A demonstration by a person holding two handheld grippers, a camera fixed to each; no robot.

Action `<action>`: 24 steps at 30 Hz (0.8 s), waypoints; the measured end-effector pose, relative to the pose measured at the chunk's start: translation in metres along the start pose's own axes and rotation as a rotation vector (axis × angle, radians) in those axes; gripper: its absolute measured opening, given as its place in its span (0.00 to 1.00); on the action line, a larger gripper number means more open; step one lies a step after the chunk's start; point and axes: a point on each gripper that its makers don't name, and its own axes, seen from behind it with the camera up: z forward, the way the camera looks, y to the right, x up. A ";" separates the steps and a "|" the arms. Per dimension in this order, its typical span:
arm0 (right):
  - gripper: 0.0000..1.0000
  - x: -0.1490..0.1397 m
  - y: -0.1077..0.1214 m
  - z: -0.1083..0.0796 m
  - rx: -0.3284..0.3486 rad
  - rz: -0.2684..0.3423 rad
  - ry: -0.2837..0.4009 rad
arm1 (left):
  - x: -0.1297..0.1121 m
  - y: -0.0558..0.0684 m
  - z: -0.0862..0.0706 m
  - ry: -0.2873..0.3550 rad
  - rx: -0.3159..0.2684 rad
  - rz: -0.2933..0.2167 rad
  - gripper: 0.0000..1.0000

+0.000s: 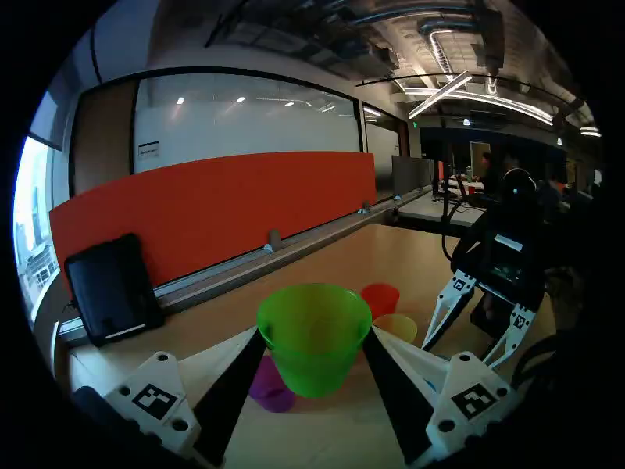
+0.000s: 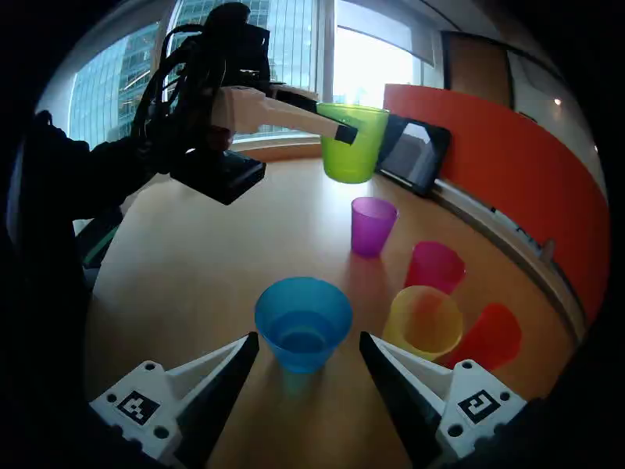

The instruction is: Pour water

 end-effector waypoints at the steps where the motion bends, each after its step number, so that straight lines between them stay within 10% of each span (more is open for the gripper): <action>1: 1.00 0.000 0.000 0.002 0.003 0.000 -0.001 | 0.000 0.000 -0.001 0.000 0.001 0.001 0.86; 24: 0.93 0.002 -0.003 0.031 0.020 -0.001 -0.012 | 0.003 -0.006 -0.013 0.008 0.018 0.013 0.86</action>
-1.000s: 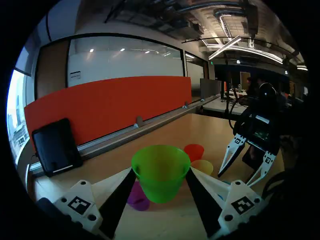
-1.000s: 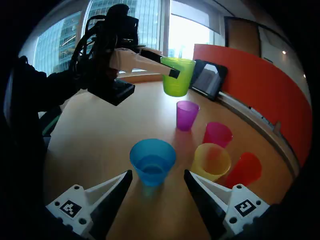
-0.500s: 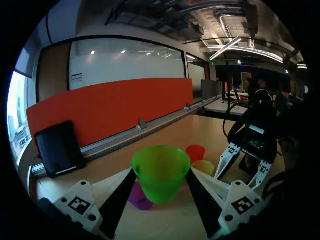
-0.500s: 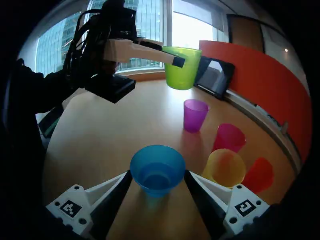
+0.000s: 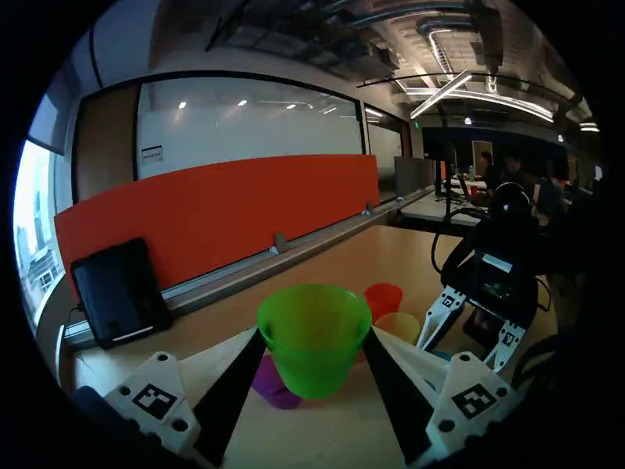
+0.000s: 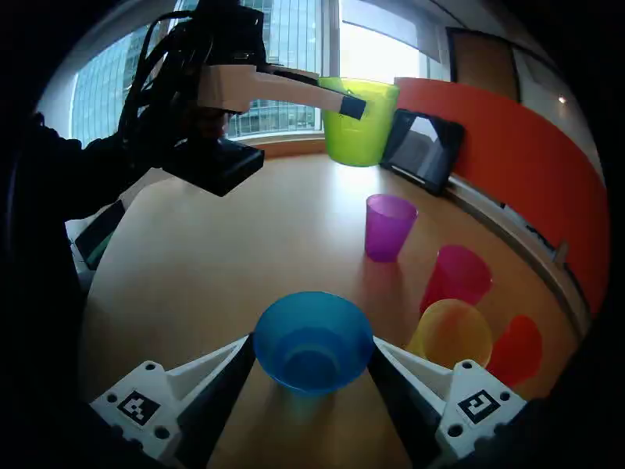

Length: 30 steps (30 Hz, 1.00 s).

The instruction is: Pour water

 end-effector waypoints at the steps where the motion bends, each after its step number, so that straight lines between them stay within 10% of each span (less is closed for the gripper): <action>1: 0.92 0.000 0.001 0.000 -0.004 0.000 0.000 | 0.000 0.000 0.000 0.000 0.000 0.001 0.86; 30: 0.91 0.033 0.002 -0.058 -0.087 0.048 0.120 | 0.005 0.002 -0.015 0.031 0.015 -0.033 0.86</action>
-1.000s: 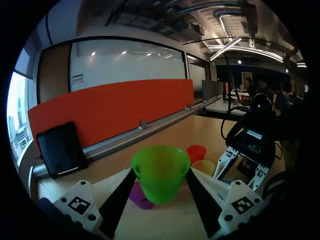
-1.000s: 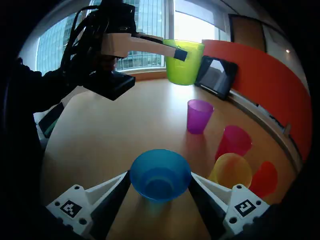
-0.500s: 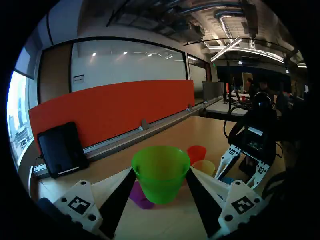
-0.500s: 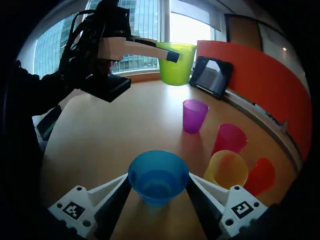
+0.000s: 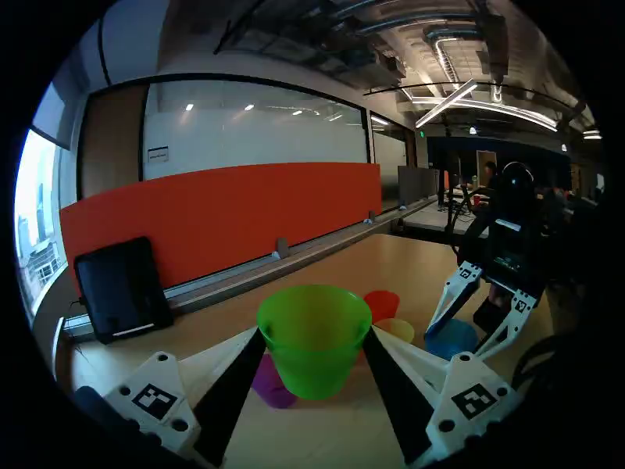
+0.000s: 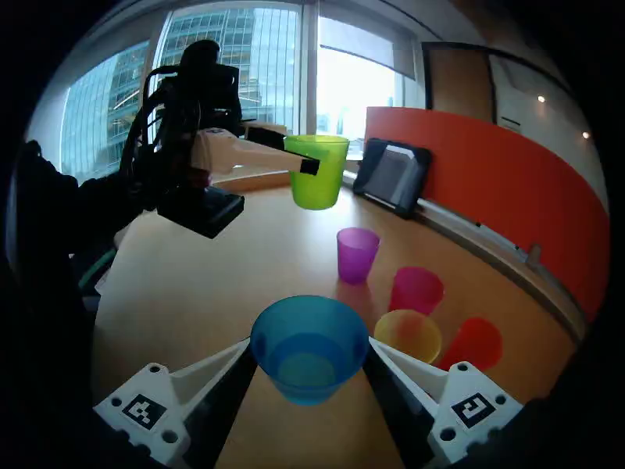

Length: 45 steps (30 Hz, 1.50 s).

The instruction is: Pour water

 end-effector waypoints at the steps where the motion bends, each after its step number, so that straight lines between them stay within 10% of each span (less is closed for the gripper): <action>1: 0.91 0.002 0.001 -0.003 -0.005 0.001 0.007 | 0.000 0.001 0.000 0.001 -0.001 -0.002 0.86; 45: 0.91 0.107 0.037 -0.082 -0.188 0.024 0.341 | 0.008 0.044 -0.008 0.034 -0.047 -0.008 0.86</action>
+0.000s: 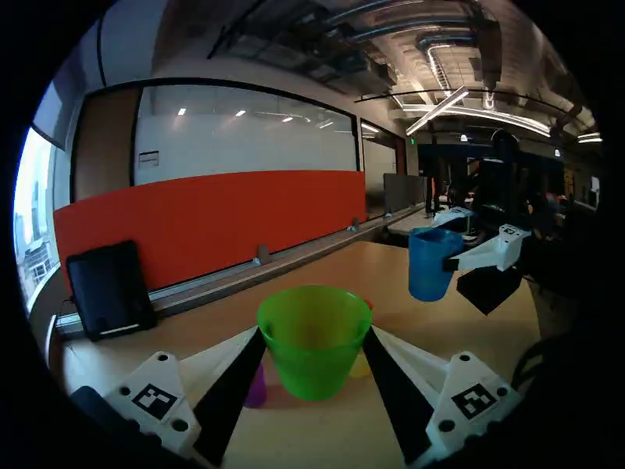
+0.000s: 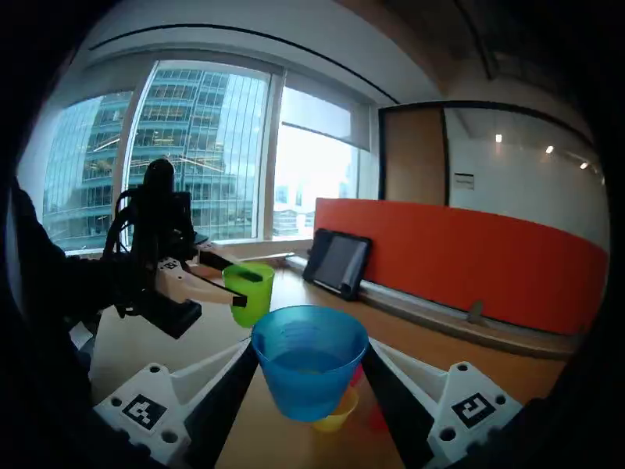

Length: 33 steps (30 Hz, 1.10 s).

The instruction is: Pour water

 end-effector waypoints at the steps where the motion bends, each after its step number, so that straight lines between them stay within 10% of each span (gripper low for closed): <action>1: 0.91 0.003 0.001 -0.001 -0.002 0.001 0.006 | 0.000 0.000 0.000 0.001 -0.001 -0.001 0.86; 33: 0.91 0.040 0.013 0.001 -0.037 -0.020 0.070 | 0.009 0.022 -0.006 0.024 -0.033 0.001 0.86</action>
